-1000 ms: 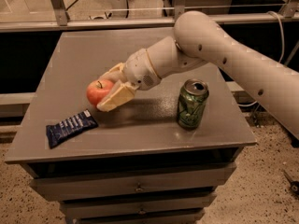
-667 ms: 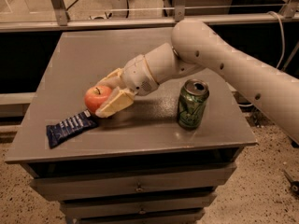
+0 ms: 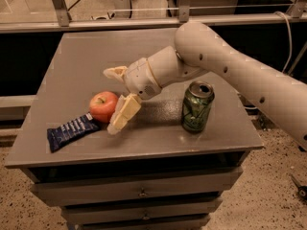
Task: Move apple near rxbar blueberry
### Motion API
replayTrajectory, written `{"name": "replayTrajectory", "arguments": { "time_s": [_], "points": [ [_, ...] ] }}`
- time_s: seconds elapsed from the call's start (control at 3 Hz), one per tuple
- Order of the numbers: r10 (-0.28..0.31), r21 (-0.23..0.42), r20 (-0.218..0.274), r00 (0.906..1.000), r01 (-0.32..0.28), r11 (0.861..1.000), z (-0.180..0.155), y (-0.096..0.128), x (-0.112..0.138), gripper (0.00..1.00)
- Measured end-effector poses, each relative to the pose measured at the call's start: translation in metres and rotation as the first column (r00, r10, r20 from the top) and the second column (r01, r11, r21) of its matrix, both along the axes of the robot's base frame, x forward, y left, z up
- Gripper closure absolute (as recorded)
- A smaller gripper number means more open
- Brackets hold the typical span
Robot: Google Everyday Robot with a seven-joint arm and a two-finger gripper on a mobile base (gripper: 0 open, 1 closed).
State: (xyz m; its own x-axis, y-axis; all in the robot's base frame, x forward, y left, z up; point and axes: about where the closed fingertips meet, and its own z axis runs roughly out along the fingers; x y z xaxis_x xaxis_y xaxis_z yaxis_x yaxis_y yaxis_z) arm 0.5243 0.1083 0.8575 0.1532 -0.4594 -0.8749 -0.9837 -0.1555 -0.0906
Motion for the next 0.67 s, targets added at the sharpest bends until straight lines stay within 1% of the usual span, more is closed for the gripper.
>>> {"name": "replayTrajectory", "arguments": {
  "time_s": [0.33,0.67],
  "points": [
    [-0.012,-0.014,0.046,0.9989,0.013,1.000,0.009,-0.011,0.018,0.00],
    [-0.070,-0.022,0.114,0.9910,0.073,0.997,0.031,-0.040,0.057,0.00]
  ]
}}
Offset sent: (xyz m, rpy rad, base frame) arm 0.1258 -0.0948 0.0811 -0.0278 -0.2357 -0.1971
